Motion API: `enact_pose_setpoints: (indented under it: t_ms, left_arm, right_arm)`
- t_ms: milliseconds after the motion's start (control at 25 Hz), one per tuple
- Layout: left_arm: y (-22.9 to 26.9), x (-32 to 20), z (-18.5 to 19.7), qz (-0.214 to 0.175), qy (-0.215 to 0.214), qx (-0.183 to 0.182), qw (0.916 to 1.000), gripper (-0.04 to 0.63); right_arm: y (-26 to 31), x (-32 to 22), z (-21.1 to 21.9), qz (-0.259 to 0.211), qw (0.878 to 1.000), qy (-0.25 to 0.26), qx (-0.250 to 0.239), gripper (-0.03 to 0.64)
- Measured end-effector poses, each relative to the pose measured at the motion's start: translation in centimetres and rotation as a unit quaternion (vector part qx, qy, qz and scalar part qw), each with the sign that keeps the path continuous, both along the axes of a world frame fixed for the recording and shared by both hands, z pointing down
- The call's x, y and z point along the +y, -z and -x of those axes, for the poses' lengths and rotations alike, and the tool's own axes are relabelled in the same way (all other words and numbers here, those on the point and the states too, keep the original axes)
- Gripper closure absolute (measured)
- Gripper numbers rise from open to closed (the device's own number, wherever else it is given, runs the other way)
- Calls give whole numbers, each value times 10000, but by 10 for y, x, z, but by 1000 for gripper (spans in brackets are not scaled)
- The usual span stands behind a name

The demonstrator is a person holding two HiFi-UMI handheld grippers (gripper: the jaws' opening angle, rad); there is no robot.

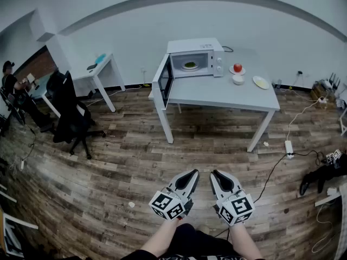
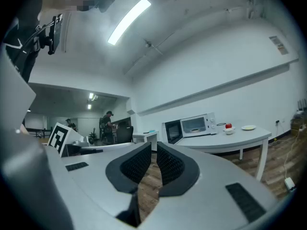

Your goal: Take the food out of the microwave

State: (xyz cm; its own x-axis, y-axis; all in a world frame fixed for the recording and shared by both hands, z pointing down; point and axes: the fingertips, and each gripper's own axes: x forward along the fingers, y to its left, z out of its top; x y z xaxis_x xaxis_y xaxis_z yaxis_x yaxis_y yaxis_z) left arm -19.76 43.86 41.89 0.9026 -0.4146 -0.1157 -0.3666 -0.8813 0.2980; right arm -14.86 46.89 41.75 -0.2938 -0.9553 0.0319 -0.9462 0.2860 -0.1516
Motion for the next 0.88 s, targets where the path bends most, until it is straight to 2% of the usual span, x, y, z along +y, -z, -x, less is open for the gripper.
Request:
enact_pose_setpoints:
  t_ms: [400, 880]
  left_arm:
    - [-10, -28, -9, 5, 249, -108, 9996, 586]
    - [-3, -118, -64, -123, 221, -65, 9997, 586]
  right_arm:
    - [-14, -26, -12, 75, 9999, 106, -35, 561]
    - [-9, -112, -65, 14, 10000, 10, 0, 560]
